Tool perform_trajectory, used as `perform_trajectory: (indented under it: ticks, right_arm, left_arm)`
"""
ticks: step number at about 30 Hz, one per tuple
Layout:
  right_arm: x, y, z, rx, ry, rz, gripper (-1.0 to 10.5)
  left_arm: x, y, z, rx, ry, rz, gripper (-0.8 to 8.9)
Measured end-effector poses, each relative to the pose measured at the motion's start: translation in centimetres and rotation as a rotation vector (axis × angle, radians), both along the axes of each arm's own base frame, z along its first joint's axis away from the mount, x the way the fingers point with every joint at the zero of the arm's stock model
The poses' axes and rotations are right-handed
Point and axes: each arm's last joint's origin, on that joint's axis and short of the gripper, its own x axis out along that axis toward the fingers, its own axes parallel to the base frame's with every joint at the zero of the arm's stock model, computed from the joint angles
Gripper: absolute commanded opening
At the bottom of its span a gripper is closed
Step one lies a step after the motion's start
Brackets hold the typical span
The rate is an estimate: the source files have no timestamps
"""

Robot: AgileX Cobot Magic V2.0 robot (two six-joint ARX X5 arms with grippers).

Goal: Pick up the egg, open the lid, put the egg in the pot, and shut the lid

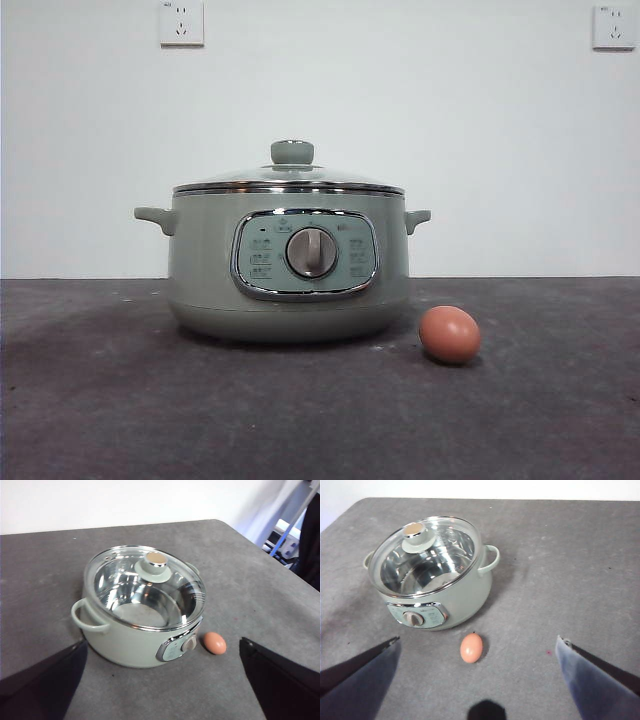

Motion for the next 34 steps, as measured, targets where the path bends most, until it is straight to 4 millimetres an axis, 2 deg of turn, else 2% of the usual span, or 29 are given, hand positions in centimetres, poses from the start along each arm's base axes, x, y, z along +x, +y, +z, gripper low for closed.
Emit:
perform_trajectory:
  ticks: [3,8,14,19,22,25,27,30,34]
  right_arm:
    - [0.0,0.0,0.0,0.002,0.001,0.003,6.7]
    - [0.1,0.0,-0.1,0.002,0.008,0.003,6.7]
    - [0.0,0.0,-0.3,0.003,0.038,0.003,6.7]
    - [-0.1,0.0,-0.4,0.003,0.057,0.003,6.7]
    - [-0.1,0.0,-0.5,0.003,0.058,0.003,6.6]
    - [-0.2,0.0,-0.5,0.004,0.069,0.003,6.6]
    - [-0.2,0.0,-0.6,0.004,0.081,0.003,6.6]
    - [-0.2,0.0,-0.6,0.004,0.081,0.003,6.6]
    - [-0.2,0.0,-0.6,0.004,0.081,0.003,6.6]
  left_arm:
    - [1.2,-0.4,0.6,0.000,-0.001,-0.033,7.27]
    - [4.5,-2.0,1.9,0.023,0.019,-0.118,7.27]
    - [10.3,-5.1,2.7,0.110,0.049,-0.193,7.27]
    - [15.5,-8.6,2.8,0.182,0.042,-0.220,7.27]
    - [18.5,-10.4,2.1,0.219,0.060,-0.226,7.27]
    - [22.5,-12.7,0.4,0.252,0.095,-0.239,7.27]
    - [24.4,-13.8,-1.0,0.263,0.116,-0.247,7.27]
    - [25.8,-14.8,-2.9,0.292,0.146,-0.235,7.27]
    - [26.7,-15.5,-4.6,0.310,0.180,-0.236,7.23]
